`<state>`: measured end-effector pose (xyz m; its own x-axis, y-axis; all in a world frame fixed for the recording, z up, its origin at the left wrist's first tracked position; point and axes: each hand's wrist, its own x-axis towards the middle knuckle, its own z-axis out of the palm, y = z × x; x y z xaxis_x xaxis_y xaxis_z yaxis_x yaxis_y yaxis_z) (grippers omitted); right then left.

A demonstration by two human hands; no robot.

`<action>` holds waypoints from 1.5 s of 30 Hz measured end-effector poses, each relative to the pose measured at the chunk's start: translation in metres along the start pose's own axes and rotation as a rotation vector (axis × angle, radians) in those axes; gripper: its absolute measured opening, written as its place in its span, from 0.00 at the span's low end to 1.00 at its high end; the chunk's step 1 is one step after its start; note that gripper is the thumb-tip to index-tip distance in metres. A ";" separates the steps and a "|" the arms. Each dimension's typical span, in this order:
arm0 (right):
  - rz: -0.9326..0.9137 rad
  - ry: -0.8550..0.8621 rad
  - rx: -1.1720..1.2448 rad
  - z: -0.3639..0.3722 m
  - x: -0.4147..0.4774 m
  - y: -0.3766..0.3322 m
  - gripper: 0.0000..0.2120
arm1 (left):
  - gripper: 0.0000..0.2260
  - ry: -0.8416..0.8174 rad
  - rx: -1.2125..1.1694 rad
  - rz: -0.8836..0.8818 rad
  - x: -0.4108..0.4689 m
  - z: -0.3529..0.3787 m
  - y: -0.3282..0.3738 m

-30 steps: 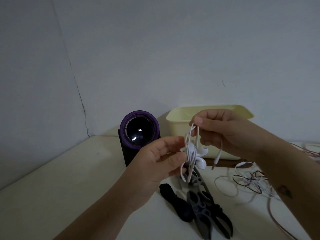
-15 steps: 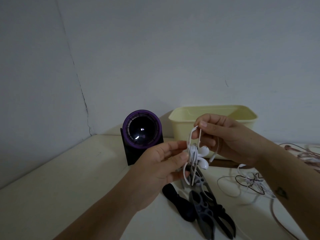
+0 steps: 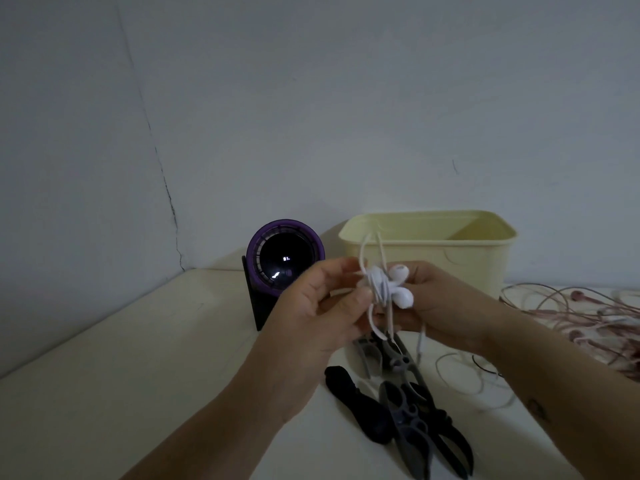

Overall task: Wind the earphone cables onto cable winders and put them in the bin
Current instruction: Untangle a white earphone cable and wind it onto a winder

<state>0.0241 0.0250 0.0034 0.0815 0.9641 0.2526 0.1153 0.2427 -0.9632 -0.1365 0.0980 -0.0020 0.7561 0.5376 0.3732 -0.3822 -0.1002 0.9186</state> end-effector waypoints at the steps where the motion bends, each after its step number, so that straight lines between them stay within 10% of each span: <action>1: -0.007 0.005 -0.045 0.005 0.000 0.000 0.09 | 0.13 0.042 -0.010 0.004 0.002 -0.002 0.001; 13: 0.012 -0.042 -1.060 0.032 -0.004 -0.019 0.11 | 0.08 0.201 -0.231 -0.198 0.015 -0.028 0.002; 21: -0.143 0.042 -1.238 0.034 -0.011 -0.043 0.14 | 0.07 0.168 0.044 -0.138 0.013 -0.026 -0.006; 32: -0.299 0.432 -0.919 0.003 -0.012 -0.050 0.05 | 0.09 -0.060 0.356 -0.038 0.005 -0.014 -0.005; 45: 0.052 -0.029 0.125 -0.015 -0.009 -0.028 0.05 | 0.09 -0.267 0.189 0.031 0.000 -0.010 0.001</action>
<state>0.0351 0.0080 0.0290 0.0552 0.9781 0.2007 -0.0130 0.2017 -0.9794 -0.1424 0.1061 -0.0022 0.8680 0.2955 0.3990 -0.3205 -0.2803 0.9048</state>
